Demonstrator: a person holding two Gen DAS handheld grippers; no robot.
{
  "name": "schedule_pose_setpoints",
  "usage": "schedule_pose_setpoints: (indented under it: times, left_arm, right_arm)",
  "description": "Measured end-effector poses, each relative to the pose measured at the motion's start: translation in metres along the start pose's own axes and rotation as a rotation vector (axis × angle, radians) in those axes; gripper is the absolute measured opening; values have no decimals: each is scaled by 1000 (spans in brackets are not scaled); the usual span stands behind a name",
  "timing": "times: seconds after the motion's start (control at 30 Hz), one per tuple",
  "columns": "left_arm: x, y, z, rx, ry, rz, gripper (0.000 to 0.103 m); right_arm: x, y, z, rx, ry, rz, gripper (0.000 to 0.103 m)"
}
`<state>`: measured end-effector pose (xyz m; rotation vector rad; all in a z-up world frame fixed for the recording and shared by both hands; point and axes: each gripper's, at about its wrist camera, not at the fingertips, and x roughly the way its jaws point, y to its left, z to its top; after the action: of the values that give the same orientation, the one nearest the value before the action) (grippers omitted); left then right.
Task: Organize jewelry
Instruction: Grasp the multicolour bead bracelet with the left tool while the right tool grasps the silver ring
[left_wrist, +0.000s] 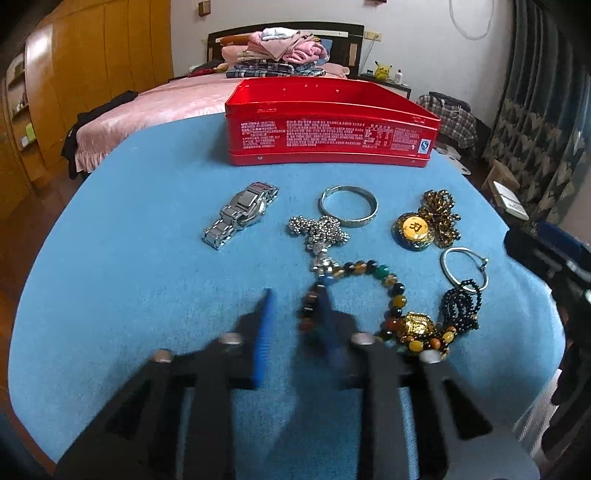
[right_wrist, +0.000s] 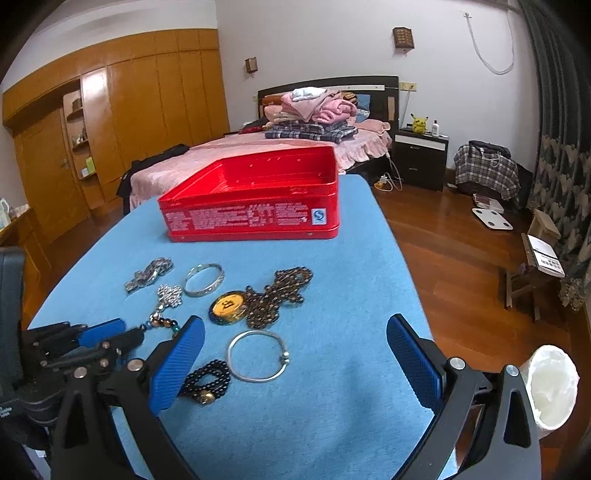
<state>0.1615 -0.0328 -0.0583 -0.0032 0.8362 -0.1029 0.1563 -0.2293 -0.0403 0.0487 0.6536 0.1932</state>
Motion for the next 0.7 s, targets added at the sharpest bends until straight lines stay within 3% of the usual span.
schedule_pose_setpoints:
  times: [0.2,0.47,0.7]
  left_arm:
    - [-2,12,0,-68,-12,-47,7]
    - [-14,28,1,-118,-67,-21,7]
    - [-17,38,0,-129,-69,-14,7]
  right_arm:
    - [7,8,-4,-11,29,13,96]
    - [22,10,-5,-12,83,2,84]
    - [17,-5,-8,2,80,-28,82]
